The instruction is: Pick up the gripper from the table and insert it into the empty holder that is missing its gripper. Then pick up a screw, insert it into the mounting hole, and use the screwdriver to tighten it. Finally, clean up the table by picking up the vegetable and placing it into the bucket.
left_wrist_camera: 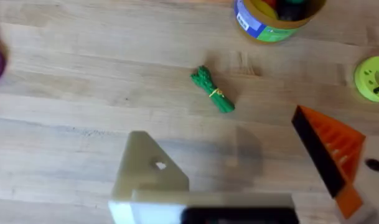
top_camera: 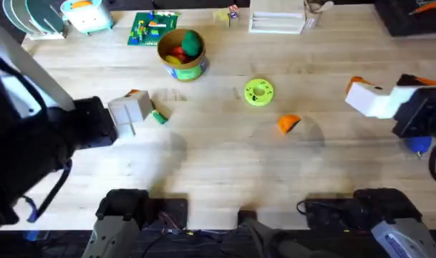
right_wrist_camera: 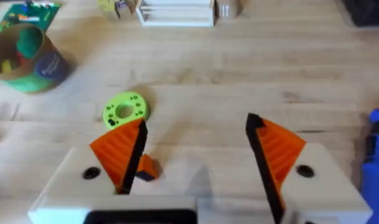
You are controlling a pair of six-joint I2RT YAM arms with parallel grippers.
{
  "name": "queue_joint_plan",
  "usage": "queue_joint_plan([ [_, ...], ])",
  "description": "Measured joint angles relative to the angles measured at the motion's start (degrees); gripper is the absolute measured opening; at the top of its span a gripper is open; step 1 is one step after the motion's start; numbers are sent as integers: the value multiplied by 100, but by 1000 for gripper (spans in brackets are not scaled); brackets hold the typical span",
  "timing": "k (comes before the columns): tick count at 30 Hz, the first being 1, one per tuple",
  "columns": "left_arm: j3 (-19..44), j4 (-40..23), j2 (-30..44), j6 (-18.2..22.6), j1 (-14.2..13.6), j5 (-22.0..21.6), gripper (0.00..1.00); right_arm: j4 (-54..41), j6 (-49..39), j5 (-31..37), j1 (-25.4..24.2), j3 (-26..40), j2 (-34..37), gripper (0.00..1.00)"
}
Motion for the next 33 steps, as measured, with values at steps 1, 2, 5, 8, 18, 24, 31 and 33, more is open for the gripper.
queue_joint_plan([
  [1,180,-115,168,0,0,0,993,-272,2,0,0,245,178,980],
  [2,367,-229,344,0,0,0,993,-517,9,0,0,472,347,980],
  [5,704,-340,694,0,0,0,993,-1053,20,0,0,1066,756,980],
  [8,776,-359,848,0,0,0,992,-1296,20,0,0,1404,957,980],
  [18,776,-324,904,51,-7,151,494,-1480,22,0,0,1473,974,980],
  [24,776,374,904,33,-7,891,993,-1850,24,0,0,1473,974,979],
  [31,776,1787,972,31,-452,2056,995,-2648,40,-1,0,1473,974,980],
  [33,776,2061,1024,29,-699,2225,994,-2917,40,-2,0,1473,974,980],
])
